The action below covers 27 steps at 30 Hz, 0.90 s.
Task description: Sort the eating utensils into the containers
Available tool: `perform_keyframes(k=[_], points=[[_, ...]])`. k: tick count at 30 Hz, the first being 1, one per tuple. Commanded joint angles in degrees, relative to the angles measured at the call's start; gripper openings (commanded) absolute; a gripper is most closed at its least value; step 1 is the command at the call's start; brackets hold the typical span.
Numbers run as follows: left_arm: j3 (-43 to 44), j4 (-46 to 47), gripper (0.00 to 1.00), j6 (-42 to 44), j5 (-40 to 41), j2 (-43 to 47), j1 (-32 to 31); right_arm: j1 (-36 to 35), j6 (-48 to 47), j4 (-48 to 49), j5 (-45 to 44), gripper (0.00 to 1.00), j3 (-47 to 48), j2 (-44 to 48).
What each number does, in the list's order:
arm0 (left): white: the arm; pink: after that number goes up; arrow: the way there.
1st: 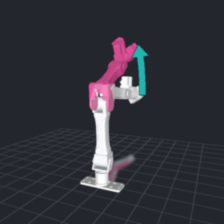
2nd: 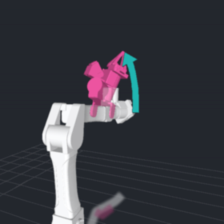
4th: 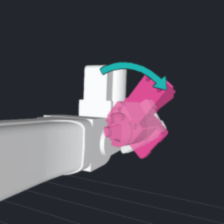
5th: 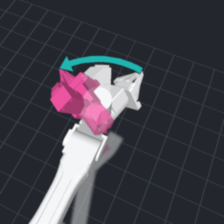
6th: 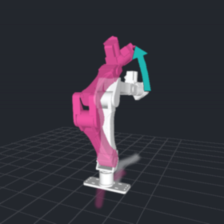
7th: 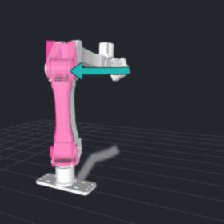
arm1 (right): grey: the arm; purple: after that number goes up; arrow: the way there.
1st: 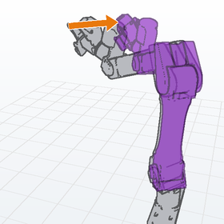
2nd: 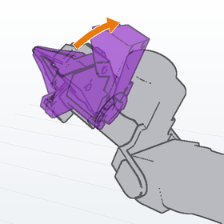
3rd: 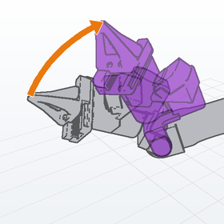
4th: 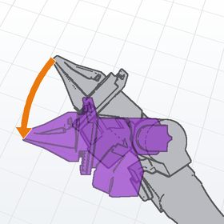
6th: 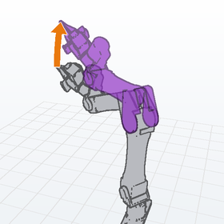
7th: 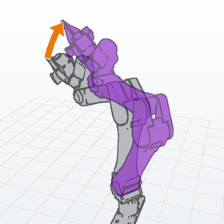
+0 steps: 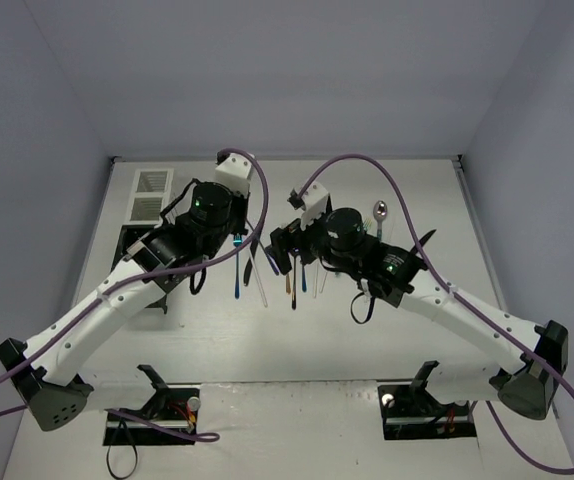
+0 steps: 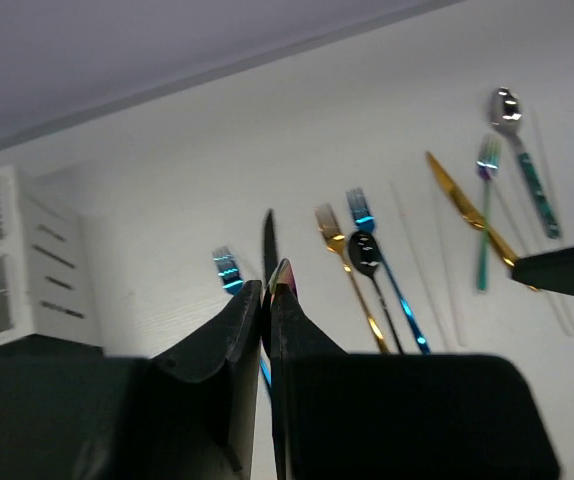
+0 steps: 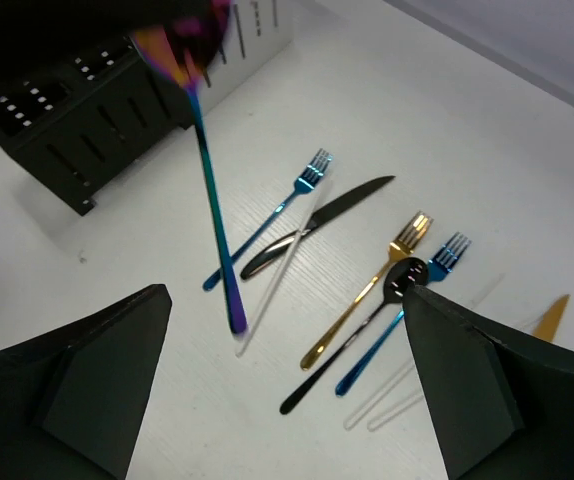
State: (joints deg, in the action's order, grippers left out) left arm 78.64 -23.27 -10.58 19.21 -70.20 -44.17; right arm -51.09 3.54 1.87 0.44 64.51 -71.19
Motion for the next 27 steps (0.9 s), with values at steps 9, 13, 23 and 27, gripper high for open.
perform_keyframes(k=[9,13,23,27], points=[[13.8,10.4,0.00,16.0,9.3,-10.6,30.3,3.1,0.4,4.2,-17.1,1.00,-11.5,12.3],[20.2,12.7,0.00,17.1,9.0,-18.2,35.9,4.3,3.5,4.0,-15.5,1.00,-14.9,13.8],[30.3,19.2,0.00,22.1,7.3,-31.1,42.7,4.4,6.6,3.2,-12.1,1.00,-20.8,15.9],[30.5,22.2,0.00,23.6,6.7,-33.3,43.1,4.5,6.6,3.1,-12.0,1.00,-21.4,15.7]])
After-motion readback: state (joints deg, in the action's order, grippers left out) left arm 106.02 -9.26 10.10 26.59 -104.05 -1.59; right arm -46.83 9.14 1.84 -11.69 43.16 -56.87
